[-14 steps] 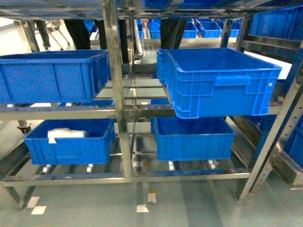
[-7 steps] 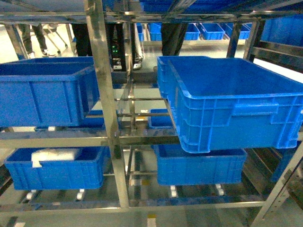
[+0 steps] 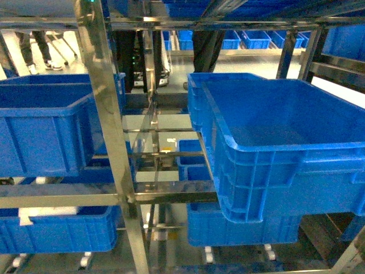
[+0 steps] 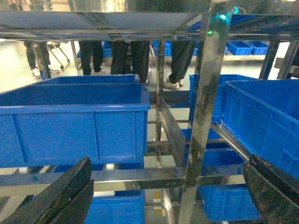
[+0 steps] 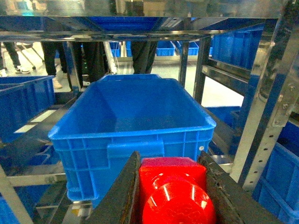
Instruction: Pick red block from blue box to shelf
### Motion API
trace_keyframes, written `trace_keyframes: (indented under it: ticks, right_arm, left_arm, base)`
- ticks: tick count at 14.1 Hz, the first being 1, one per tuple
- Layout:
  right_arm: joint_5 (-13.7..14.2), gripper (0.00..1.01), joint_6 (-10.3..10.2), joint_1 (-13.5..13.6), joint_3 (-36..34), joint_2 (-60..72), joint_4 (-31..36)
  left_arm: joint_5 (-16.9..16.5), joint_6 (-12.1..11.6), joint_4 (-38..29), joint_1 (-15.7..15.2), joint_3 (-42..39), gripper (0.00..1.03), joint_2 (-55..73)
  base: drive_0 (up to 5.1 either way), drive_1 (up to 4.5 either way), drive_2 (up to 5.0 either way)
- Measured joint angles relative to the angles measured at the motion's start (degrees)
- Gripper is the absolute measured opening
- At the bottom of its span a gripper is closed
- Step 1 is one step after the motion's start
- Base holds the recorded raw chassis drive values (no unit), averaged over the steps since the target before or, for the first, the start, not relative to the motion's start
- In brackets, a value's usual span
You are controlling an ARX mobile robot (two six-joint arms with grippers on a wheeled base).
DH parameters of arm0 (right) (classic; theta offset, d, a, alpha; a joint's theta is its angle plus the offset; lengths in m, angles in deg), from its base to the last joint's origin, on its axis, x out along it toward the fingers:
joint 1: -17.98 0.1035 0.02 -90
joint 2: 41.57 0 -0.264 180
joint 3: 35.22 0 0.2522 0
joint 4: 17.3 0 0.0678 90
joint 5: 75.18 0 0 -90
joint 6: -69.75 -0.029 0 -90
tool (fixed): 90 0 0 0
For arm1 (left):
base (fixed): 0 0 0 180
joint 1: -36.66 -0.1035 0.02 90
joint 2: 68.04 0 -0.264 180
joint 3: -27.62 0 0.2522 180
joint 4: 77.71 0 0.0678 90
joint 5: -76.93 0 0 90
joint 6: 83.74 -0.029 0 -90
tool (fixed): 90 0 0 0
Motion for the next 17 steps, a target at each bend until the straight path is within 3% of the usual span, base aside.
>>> trace_keyframes:
  ticks: [4, 17]
  right_arm:
    - [0.0, 0.28, 0.0, 0.0, 0.0, 0.0, 0.0]
    - [0.0, 0.28, 0.0, 0.0, 0.0, 0.0, 0.0]
  left_arm:
    - [0.0, 0.0, -0.1, 0.0, 0.0, 0.98, 0.0]
    - [0.0, 0.0, 0.0, 0.0, 0.0, 0.98, 0.0]
  base:
    - [0.1, 4.10, -3.8]
    - [0.0, 0.00, 0.0]
